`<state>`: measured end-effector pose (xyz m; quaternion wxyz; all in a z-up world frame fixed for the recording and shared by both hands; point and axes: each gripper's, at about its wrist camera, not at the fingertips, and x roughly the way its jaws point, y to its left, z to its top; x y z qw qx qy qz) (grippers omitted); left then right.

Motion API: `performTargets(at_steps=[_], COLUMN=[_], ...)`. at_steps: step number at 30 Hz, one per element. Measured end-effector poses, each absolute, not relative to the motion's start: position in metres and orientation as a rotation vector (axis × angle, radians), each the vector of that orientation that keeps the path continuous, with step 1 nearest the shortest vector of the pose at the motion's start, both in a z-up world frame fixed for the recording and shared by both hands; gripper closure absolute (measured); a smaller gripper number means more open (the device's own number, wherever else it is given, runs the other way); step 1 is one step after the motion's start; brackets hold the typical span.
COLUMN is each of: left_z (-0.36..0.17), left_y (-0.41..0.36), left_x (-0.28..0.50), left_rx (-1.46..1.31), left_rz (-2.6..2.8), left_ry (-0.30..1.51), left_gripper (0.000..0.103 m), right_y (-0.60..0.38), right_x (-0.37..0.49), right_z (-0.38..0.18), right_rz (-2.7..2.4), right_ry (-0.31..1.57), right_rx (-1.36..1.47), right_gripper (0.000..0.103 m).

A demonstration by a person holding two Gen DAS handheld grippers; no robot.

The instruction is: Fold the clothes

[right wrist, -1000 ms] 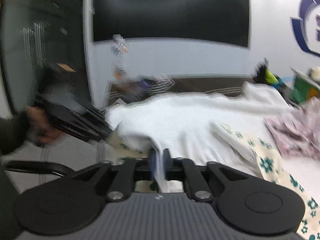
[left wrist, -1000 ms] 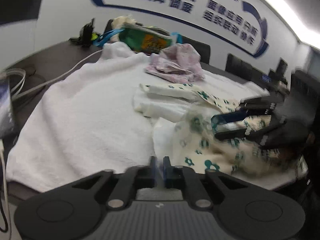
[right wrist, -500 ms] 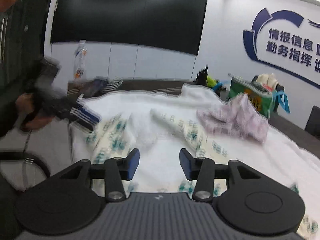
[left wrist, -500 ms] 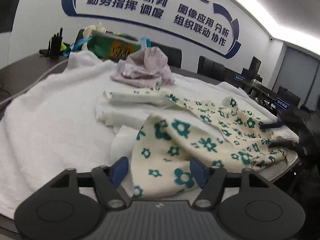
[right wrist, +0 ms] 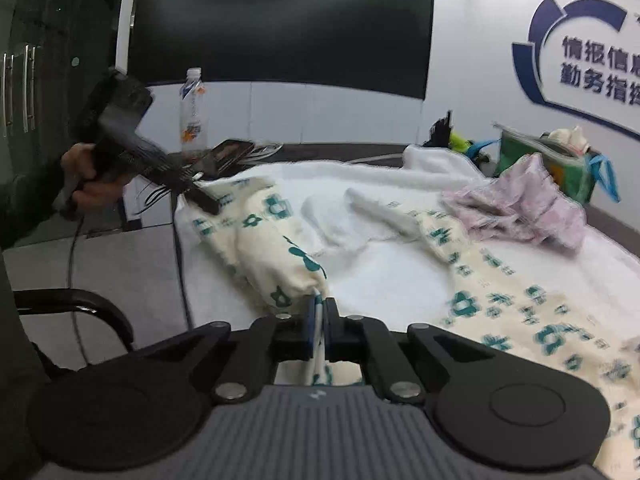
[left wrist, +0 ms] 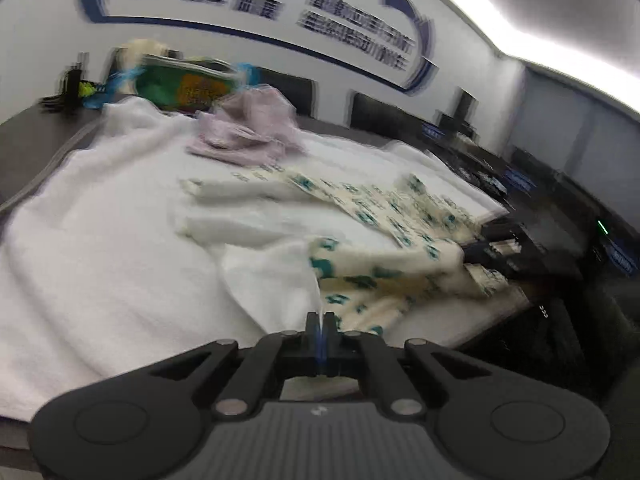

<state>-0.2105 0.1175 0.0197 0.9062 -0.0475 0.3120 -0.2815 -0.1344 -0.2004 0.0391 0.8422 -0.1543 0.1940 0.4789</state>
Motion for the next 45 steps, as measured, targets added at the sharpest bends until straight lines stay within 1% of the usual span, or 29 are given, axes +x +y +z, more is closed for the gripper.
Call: performTargets(at_steps=[4, 5, 6, 7, 10, 12, 14, 15, 16, 17, 18, 19, 21, 23, 24, 25, 26, 28, 29, 31, 33, 34, 38, 39, 40, 41, 42, 43, 45], left_z=[0.007, 0.006, 0.006, 0.007, 0.012, 0.016, 0.021, 0.024, 0.026, 0.027, 0.027, 0.026, 0.023, 0.02, 0.018, 0.017, 0.016, 0.015, 0.015, 0.015, 0.015, 0.015, 0.014, 0.014, 0.015, 0.016, 0.02, 0.024, 0.032], left_y=[0.123, 0.128, 0.132, 0.135, 0.141, 0.143, 0.144, 0.142, 0.135, 0.127, 0.119, 0.112, 0.099, 0.087, 0.08, 0.076, 0.076, 0.08, 0.083, 0.082, 0.074, 0.068, 0.045, 0.041, 0.038, 0.037, 0.037, 0.04, 0.049], left_x=[-0.215, -0.215, -0.215, -0.215, -0.214, -0.213, -0.213, -0.213, -0.213, -0.214, -0.214, -0.213, -0.207, -0.199, -0.195, -0.192, -0.19, -0.19, -0.191, -0.193, -0.191, -0.188, -0.162, -0.154, -0.146, -0.141, -0.138, -0.143, -0.168], left_rx=[-0.074, -0.083, -0.092, -0.1, -0.132, -0.155, -0.178, -0.183, -0.177, -0.164, -0.149, -0.135, -0.109, -0.083, -0.07, -0.058, -0.052, -0.067, -0.074, -0.069, -0.015, 0.023, 0.127, 0.128, 0.13, 0.128, 0.121, 0.129, 0.179], left_rz=[-0.542, -0.518, -0.49, -0.464, -0.428, -0.417, -0.405, -0.409, -0.426, -0.447, -0.466, -0.484, -0.493, -0.492, -0.491, -0.485, -0.475, -0.461, -0.458, -0.463, -0.484, -0.492, -0.525, -0.541, -0.557, -0.58, -0.613, -0.646, -0.714], left_ry=[0.636, 0.629, 0.623, 0.616, 0.581, 0.551, 0.521, 0.503, 0.485, 0.473, 0.47, 0.472, 0.489, 0.511, 0.522, 0.532, 0.537, 0.533, 0.525, 0.49, 0.454, 0.444, 0.484, 0.505, 0.526, 0.546, 0.565, 0.559, 0.496], left_gripper=[0.103, 0.103, 0.103, 0.103, 0.103, 0.103, 0.102, 0.099, 0.098, 0.097, 0.097, 0.094, 0.093, 0.093, 0.092, 0.088, 0.083, 0.054, 0.049, 0.032, 0.022, 0.021, 0.022, 0.027, 0.062, 0.092, 0.103, 0.102, 0.102], right_y=[-0.189, -0.189, -0.189, -0.192, -0.2, -0.191, -0.174, -0.164, -0.157, -0.152, -0.151, -0.154, -0.16, -0.165, -0.166, -0.167, -0.172, -0.186, -0.197, -0.225, -0.245, -0.251, -0.262, -0.262, -0.261, -0.258, -0.256, -0.253, -0.259], right_x=[-0.144, -0.146, -0.147, -0.147, -0.15, -0.156, -0.16, -0.16, -0.155, -0.145, -0.133, -0.117, -0.087, -0.06, -0.052, -0.051, -0.056, -0.071, -0.079, -0.1, -0.125, -0.138, -0.167, -0.17, -0.173, -0.174, -0.173, -0.171, -0.167], right_z=[0.03, 0.031, 0.031, 0.034, 0.047, 0.05, 0.045, 0.039, 0.035, 0.032, 0.03, 0.032, 0.031, 0.027, 0.024, 0.023, 0.026, 0.039, 0.046, 0.059, 0.063, 0.059, 0.036, 0.03, 0.026, 0.022, 0.019, 0.018, 0.021], right_rz=[1.025, 1.015, 1.005, 0.998, 1.035, 1.091, 1.137, 1.154, 1.165, 1.176, 1.175, 1.159, 1.035, 0.878, 0.826, 0.812, 0.81, 0.805, 0.801, 0.855, 0.914, 0.908, 0.843, 0.844, 0.848, 0.857, 0.863, 0.863, 0.868], right_ry=[0.451, 0.447, 0.443, 0.435, 0.374, 0.332, 0.313, 0.316, 0.344, 0.39, 0.433, 0.472, 0.542, 0.612, 0.65, 0.662, 0.638, 0.549, 0.509, 0.463, 0.454, 0.453, 0.505, 0.51, 0.509, 0.499, 0.492, 0.49, 0.481], right_rx=[-0.45, -0.451, -0.452, -0.43, -0.338, -0.343, -0.408, -0.446, -0.454, -0.436, -0.38, -0.282, -0.164, -0.097, -0.102, -0.111, -0.118, -0.124, -0.118, -0.108, -0.171, -0.231, -0.347, -0.354, -0.361, -0.368, -0.371, -0.372, -0.336], right_gripper=[0.099, 0.097, 0.093, 0.083, 0.063, 0.054, 0.055, 0.061, 0.088, 0.101, 0.1, 0.101, 0.1, 0.094, 0.086, 0.071, 0.067, 0.066, 0.066, 0.066, 0.064, 0.063, 0.062, 0.062, 0.065, 0.068, 0.082, 0.1, 0.1])
